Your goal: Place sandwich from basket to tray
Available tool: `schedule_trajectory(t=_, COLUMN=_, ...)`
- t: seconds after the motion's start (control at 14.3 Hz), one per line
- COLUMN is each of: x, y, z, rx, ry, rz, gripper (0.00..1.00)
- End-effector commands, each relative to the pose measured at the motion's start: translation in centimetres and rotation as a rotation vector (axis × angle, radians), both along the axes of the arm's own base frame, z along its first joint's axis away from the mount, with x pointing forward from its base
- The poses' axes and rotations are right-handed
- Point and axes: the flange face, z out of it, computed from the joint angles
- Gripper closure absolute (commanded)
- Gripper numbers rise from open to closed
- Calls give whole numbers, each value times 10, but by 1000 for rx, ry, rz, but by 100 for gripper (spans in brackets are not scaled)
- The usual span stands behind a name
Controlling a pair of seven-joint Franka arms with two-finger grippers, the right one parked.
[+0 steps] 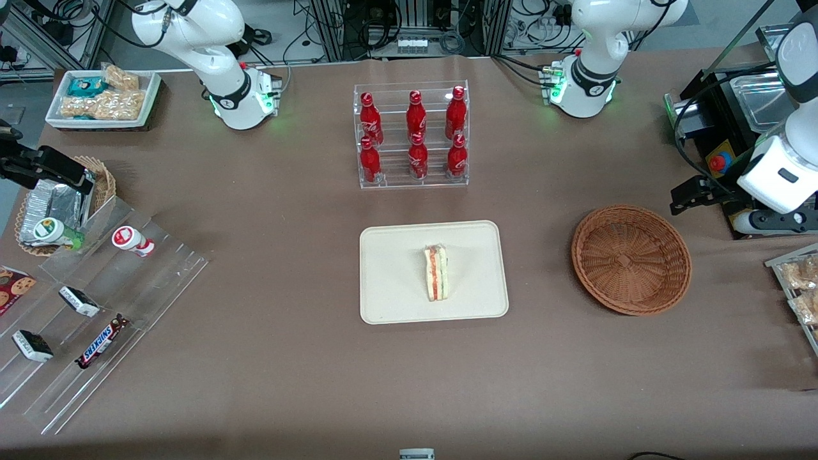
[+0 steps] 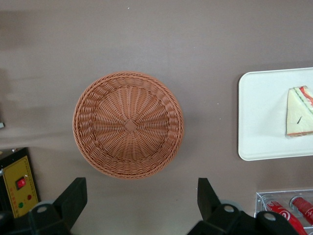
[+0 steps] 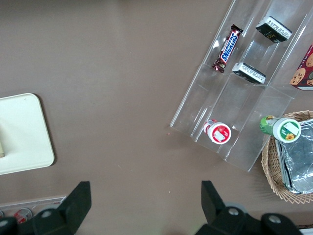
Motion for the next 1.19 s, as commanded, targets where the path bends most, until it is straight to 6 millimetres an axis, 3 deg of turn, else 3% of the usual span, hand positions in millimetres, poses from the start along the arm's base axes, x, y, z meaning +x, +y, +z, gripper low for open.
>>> schedule_trajectory(t=0.0, x=-12, y=-17, z=22, rx=35, ry=20, rz=-68, gripper=0)
schedule_trajectory(t=0.42, x=-15, y=-36, z=23, rx=72, ry=31, rz=-115, gripper=0)
schedule_trajectory(t=1.12, x=-16, y=-31, z=27, rx=16, ry=29, rz=-91, gripper=0)
